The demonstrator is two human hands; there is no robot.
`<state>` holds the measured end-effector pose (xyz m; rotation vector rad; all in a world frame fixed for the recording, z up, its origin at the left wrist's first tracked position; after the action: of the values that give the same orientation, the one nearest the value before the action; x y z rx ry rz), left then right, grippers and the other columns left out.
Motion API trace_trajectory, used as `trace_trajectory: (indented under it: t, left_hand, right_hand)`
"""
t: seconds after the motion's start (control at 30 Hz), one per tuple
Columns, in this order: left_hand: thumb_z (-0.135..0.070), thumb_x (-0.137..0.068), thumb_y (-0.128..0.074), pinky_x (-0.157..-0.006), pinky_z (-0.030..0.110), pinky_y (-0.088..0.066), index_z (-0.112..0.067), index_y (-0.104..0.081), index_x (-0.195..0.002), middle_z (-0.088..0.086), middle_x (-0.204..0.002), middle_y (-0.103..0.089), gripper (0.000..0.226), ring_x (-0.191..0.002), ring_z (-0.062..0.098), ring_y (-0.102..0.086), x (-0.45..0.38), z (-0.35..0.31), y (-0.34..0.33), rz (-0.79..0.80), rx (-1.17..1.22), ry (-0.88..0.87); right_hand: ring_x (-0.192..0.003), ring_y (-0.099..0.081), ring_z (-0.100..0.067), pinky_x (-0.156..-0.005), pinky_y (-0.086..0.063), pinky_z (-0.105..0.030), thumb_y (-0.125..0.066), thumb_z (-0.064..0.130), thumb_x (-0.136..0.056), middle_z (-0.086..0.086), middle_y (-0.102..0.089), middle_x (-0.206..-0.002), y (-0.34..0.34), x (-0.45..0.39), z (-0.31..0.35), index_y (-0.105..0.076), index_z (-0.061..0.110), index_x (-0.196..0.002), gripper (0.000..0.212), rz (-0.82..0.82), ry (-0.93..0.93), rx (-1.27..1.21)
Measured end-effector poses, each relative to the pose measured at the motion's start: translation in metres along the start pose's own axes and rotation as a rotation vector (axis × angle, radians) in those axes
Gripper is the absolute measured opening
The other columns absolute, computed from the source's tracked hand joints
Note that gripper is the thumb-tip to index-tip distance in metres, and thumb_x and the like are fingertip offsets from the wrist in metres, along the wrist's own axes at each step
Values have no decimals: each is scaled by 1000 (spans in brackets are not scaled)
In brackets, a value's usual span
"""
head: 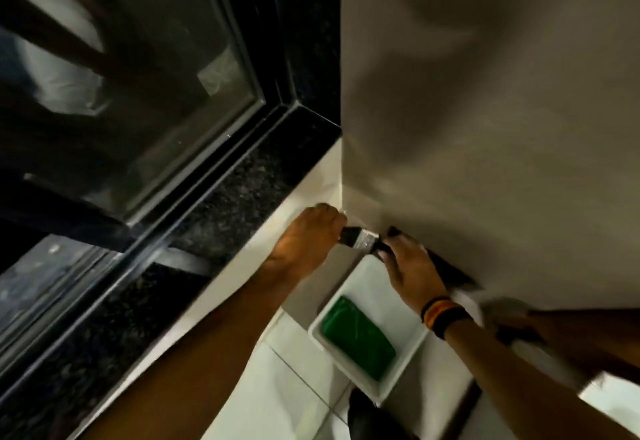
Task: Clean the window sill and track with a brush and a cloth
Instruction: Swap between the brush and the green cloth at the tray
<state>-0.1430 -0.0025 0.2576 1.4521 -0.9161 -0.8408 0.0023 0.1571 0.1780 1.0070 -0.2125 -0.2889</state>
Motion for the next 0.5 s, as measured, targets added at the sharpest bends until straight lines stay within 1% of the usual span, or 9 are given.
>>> trace_trajectory:
  t: [0.03,0.07,0.1,0.13,0.17,0.23,0.3,0.4,0.5]
  left_hand:
    - [-5,-87,-41,-91,44,-49,-7,-66,-108,14,-105,-67,32,-100,35,-62,-3,-17,-19,55,8,-58]
    - [-4,-86,-43,-90,44,-50,-6,-67,-103,14,-100,-68,29,-97,35,-64,-2,-31,-38,92,32,-79]
    - [-3,-87,-52,-90,43,-50,-6,-67,-104,14,-101,-69,24,-97,34,-64,-1,-45,-63,140,55,-73]
    - [-4,-85,-62,-93,42,-49,-7,-66,-112,13,-109,-69,27,-103,33,-63,0,-54,-86,176,83,-40]
    - [-5,-84,-68,-97,42,-47,-9,-62,-124,12,-120,-66,40,-111,32,-60,2,-64,-116,231,130,-2]
    - [-5,-86,-68,-103,42,-46,-11,-50,-142,12,-136,-59,59,-122,31,-56,10,-77,-154,364,204,80]
    - [-5,-89,-65,-107,43,-46,-10,-43,-148,12,-144,-55,63,-128,32,-55,16,-91,-191,465,220,110]
    - [-10,-92,-66,-116,42,-37,-10,-42,-149,12,-152,-48,62,-138,29,-48,26,-97,-225,519,214,118]
    - [-18,-91,-70,-120,41,-30,-8,-38,-151,14,-156,-42,68,-143,30,-42,36,-96,-246,482,184,102]
  right_hand:
    - [-105,-62,-25,-92,-47,-37,-49,25,-101,-8,-66,-119,-13,21,-17,-62,15,-127,31,31,-69,-38]
    - [-99,-62,-22,-87,-49,-33,-51,25,-101,-8,-66,-118,-25,39,-31,-63,16,-126,30,62,-147,-91]
    - [-93,-62,-17,-82,-49,-26,-53,25,-100,-7,-66,-117,-38,55,-46,-65,16,-124,28,91,-240,-150]
    - [-91,-61,-13,-79,-48,-20,-55,23,-98,-7,-67,-115,-50,65,-58,-66,16,-122,27,113,-327,-214]
    - [-93,-62,-13,-81,-49,-18,-58,20,-97,-8,-67,-115,-68,75,-75,-66,15,-122,27,146,-415,-277]
    - [-106,-66,-22,-93,-53,-28,-60,17,-95,-11,-70,-118,-92,84,-97,-66,9,-124,30,229,-562,-363]
    - [-114,-65,-28,-100,-52,-37,-59,20,-96,-12,-71,-120,-120,86,-121,-66,9,-126,33,352,-675,-320]
    - [-112,-66,-34,-92,-52,-38,-56,22,-95,-17,-72,-115,-153,75,-141,-68,9,-121,31,487,-751,-224]
    - [-115,-64,-35,-91,-50,-38,-54,20,-96,-19,-71,-118,-178,58,-149,-64,9,-129,37,499,-763,-270]
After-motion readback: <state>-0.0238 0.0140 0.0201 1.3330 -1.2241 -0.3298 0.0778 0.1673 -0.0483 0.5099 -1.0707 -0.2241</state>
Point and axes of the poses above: each hand's wrist, its own x-axis away from the middle knuckle, its own y-axis out of the back of the hand, z = x × y, the point moved 2 cm from there along -x, towards the middle knuckle
